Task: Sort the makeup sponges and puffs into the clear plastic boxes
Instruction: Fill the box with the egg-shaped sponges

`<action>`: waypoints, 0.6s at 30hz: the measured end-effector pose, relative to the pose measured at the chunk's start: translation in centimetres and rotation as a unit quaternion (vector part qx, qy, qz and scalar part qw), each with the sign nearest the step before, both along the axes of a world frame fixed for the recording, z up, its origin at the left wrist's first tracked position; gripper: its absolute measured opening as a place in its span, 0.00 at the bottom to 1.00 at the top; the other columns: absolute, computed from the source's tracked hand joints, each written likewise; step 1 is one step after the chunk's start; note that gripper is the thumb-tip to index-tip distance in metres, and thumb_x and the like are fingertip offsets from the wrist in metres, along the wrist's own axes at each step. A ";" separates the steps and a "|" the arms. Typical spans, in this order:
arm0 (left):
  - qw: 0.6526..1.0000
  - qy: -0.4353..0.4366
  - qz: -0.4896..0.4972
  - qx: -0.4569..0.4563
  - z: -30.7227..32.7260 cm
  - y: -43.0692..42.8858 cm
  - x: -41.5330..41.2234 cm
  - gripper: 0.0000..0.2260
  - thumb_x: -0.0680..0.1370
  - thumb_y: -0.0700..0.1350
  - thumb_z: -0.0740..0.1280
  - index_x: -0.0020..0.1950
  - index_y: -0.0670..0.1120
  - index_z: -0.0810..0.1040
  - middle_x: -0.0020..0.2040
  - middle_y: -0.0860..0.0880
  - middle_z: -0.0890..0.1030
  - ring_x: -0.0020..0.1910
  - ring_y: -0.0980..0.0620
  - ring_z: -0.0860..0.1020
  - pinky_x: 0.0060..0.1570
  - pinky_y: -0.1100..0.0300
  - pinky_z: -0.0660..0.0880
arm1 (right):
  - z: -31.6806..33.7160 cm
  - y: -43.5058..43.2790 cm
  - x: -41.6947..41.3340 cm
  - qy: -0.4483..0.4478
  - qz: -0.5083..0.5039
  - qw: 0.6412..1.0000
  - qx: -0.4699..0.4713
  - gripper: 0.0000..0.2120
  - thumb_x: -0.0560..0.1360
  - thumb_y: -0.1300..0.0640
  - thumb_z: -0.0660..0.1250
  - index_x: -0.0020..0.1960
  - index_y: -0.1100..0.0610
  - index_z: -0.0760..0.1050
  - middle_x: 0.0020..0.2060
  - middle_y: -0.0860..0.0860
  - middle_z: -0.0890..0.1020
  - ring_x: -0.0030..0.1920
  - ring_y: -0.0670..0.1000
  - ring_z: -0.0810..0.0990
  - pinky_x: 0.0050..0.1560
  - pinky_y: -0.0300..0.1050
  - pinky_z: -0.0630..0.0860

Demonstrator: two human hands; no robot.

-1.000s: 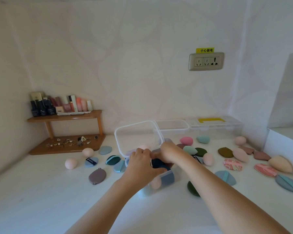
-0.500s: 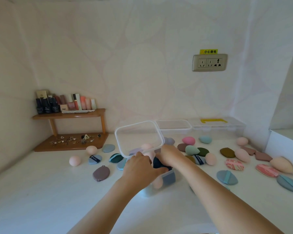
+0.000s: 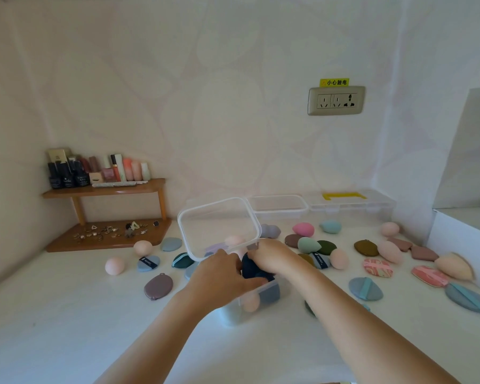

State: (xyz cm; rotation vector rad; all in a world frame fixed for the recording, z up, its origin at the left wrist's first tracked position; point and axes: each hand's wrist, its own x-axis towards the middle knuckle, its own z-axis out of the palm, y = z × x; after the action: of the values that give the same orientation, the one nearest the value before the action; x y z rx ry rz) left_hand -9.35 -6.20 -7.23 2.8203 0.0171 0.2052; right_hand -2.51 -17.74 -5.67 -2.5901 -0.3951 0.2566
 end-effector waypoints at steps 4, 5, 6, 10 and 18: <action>1.000 0.006 0.005 -0.017 -0.1 0.2 -0.2 0.41 0.63 0.75 0.61 0.67 0.49 0.66 0.61 0.52 0.72 0.56 0.51 0.74 0.49 0.62 0.71 | 0.0 -0.5 0.8 0.095 0.008 0.994 0.054 0.15 0.76 0.59 0.56 0.55 0.62 0.77 0.44 0.57 0.79 0.43 0.54 0.76 0.47 0.47 0.72; 0.999 0.000 0.005 -0.033 0.0 0.1 -0.4 0.41 0.65 0.72 0.64 0.70 0.49 0.63 0.63 0.51 0.71 0.57 0.51 0.74 0.51 0.61 0.71 | 0.2 -0.6 0.7 0.089 0.025 0.995 0.041 0.13 0.77 0.59 0.57 0.55 0.60 0.77 0.45 0.56 0.79 0.44 0.54 0.75 0.46 0.46 0.73; 0.999 -0.007 -0.002 -0.033 0.2 0.0 -0.5 0.40 0.67 0.70 0.65 0.71 0.49 0.61 0.64 0.51 0.70 0.58 0.51 0.73 0.54 0.60 0.71 | 0.4 -0.8 0.6 0.078 0.047 0.995 0.030 0.12 0.77 0.59 0.57 0.55 0.58 0.77 0.46 0.54 0.78 0.44 0.53 0.75 0.45 0.45 0.73; 0.999 -0.013 -0.043 -0.021 0.5 0.0 -0.8 0.36 0.69 0.68 0.64 0.73 0.54 0.61 0.69 0.55 0.67 0.63 0.51 0.69 0.60 0.59 0.67 | 1.0 -1.2 0.0 0.068 0.088 0.994 0.021 0.15 0.77 0.61 0.59 0.62 0.61 0.75 0.45 0.52 0.76 0.44 0.51 0.75 0.46 0.44 0.74; 0.989 -0.046 -0.054 0.127 0.8 0.3 -0.2 0.35 0.65 0.74 0.49 0.63 0.56 0.71 0.57 0.55 0.74 0.53 0.52 0.65 0.51 0.59 0.61 | 2.4 -2.4 -1.2 0.108 0.107 0.986 0.063 0.17 0.78 0.65 0.59 0.66 0.63 0.71 0.52 0.55 0.77 0.53 0.56 0.78 0.59 0.48 0.75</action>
State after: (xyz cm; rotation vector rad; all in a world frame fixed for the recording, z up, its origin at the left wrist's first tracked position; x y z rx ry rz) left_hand -9.59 -5.91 -6.45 3.0503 -0.1947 0.3348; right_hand -3.75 -20.12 -3.28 -2.3665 -0.5890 0.5629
